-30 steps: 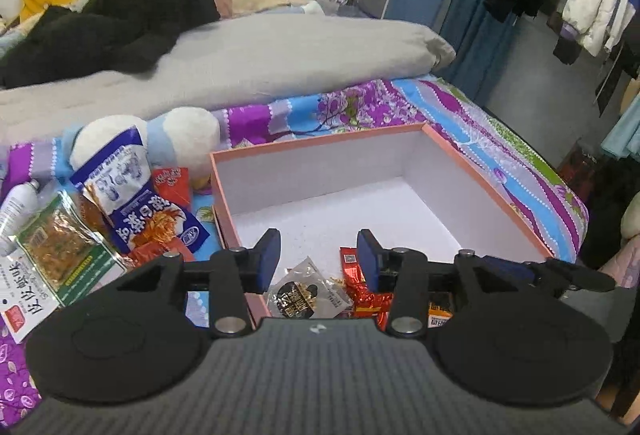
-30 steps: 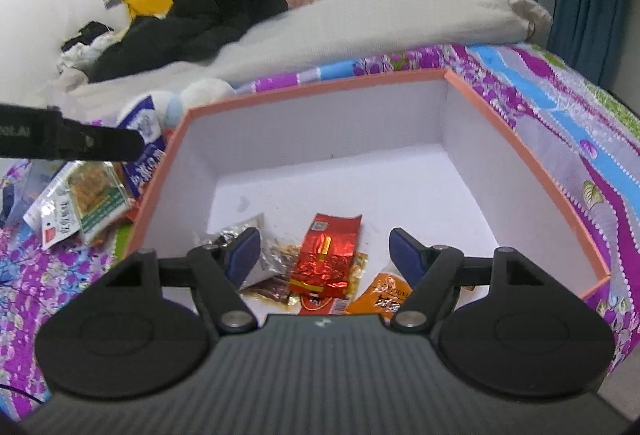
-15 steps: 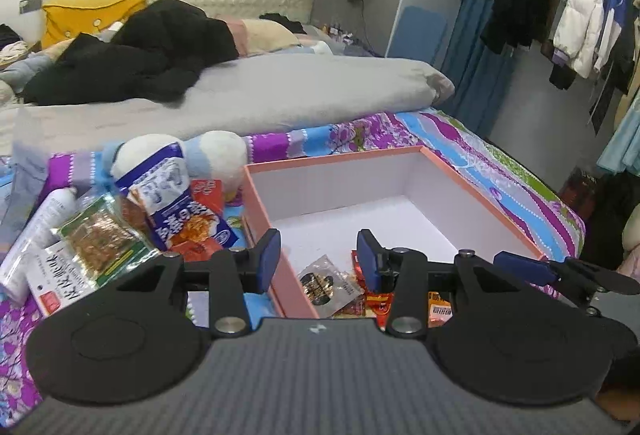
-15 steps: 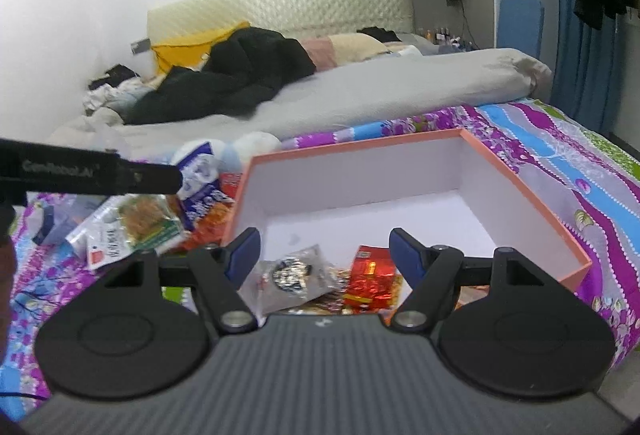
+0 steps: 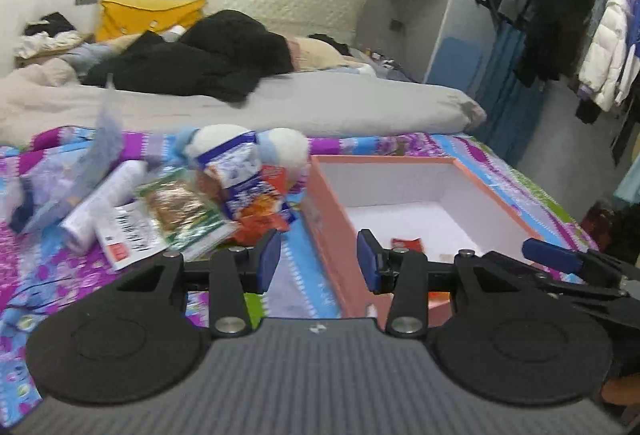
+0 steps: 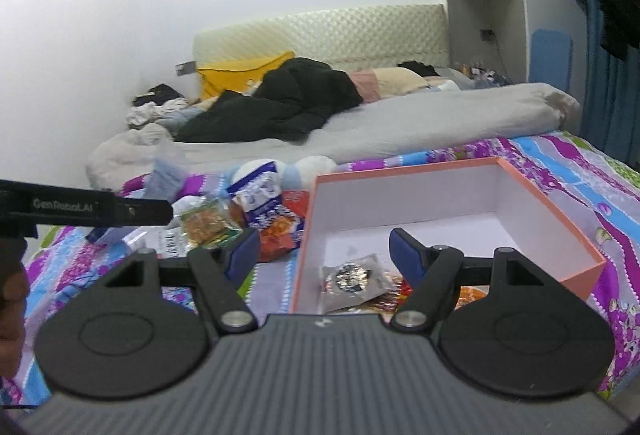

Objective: Organize snacks
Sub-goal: 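Withdraw both open tools from the box back toward the snack pile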

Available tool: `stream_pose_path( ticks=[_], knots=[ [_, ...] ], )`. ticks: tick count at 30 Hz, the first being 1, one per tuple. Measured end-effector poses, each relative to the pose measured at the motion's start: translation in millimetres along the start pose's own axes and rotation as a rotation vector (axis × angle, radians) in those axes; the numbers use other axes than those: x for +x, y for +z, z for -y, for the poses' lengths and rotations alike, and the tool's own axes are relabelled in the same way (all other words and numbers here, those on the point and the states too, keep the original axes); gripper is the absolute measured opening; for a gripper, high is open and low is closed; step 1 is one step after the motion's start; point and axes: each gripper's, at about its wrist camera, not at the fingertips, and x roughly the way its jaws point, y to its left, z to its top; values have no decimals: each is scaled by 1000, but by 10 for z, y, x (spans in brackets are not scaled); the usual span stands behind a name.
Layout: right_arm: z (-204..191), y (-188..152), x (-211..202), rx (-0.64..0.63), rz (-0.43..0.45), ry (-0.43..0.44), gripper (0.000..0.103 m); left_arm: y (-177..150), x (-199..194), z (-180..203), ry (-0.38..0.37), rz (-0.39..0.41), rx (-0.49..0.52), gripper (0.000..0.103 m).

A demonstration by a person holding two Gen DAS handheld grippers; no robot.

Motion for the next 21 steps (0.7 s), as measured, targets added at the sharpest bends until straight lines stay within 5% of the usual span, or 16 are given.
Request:
stream_pose_path(
  ticks=[21],
  knots=[
    [-661,-466,-289,-55,-114,165,73,-1034,-714,-743,156,-46,-205,48]
  ],
)
